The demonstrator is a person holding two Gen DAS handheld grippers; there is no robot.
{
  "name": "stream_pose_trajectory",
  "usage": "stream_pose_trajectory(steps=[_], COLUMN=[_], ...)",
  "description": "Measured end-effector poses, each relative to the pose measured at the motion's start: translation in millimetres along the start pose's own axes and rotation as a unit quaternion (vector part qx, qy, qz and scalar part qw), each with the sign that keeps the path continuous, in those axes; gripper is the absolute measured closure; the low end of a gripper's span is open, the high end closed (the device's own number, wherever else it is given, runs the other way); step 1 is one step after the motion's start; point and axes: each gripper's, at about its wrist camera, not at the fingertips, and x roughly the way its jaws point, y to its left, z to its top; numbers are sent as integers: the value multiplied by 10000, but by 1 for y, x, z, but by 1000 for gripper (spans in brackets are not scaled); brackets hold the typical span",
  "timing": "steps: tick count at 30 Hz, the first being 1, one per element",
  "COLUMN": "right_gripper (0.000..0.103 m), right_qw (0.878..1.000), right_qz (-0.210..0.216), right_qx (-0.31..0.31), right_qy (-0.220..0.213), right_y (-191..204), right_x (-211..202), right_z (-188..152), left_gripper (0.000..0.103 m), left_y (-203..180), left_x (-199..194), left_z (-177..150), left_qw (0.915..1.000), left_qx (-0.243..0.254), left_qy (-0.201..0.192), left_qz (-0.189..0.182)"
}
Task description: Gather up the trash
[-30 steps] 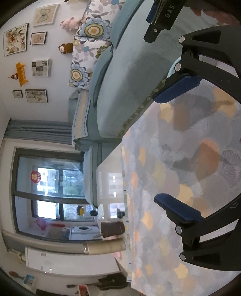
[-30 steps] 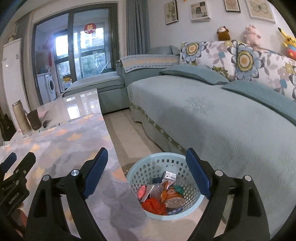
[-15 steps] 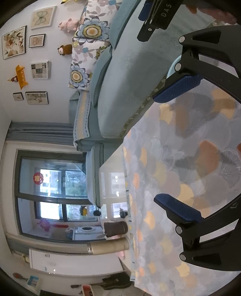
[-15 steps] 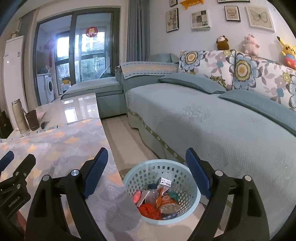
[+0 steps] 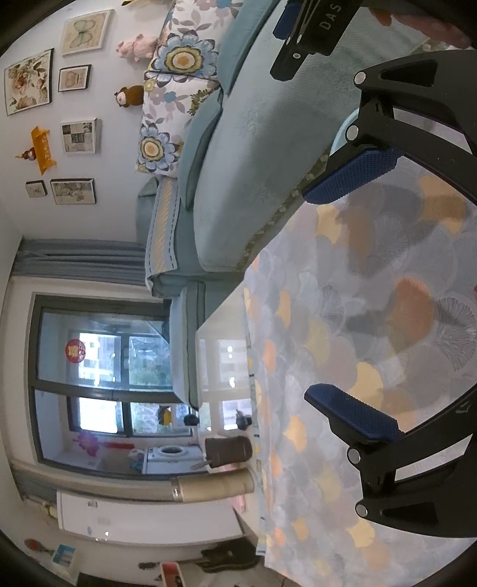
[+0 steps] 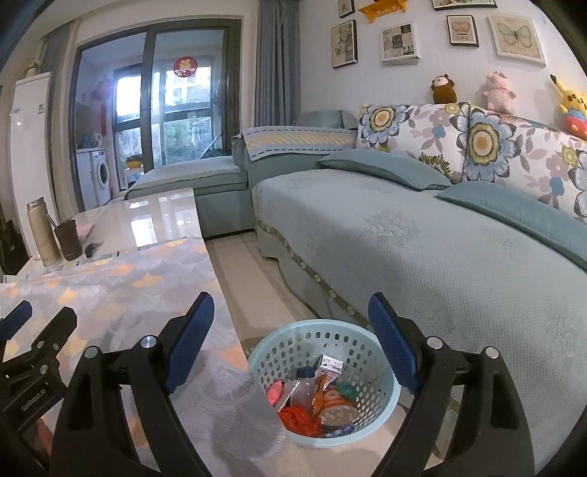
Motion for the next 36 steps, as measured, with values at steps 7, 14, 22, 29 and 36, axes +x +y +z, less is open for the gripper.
stream_pose_trajectory(steps=[7,14,22,29,36], right_gripper=[21,21,21,21,21], right_qw=[10000,10000,10000,10000,10000], right_qz=[19,28,38,64,32], right_qx=[19,-12,-15,-26,-69], right_qy=[24,20,26,38,-57], right_y=[0,2,3,4,7], right_x=[1,2,3,4,3], right_z=[0,0,0,-1,-1], left_gripper=[8,8,8,8,8], left_y=[-2,-2,-2,-2,-2], left_x=[-3,-2,-3,-2,-2], left_z=[1,1,1,1,-1], left_qw=[9999,9999,9999,9999,9999], left_qx=[-29,-37,-55,-77,-143], left_qy=[-46,-45,-27,-28,-18], left_qz=[98,104,126,117,44])
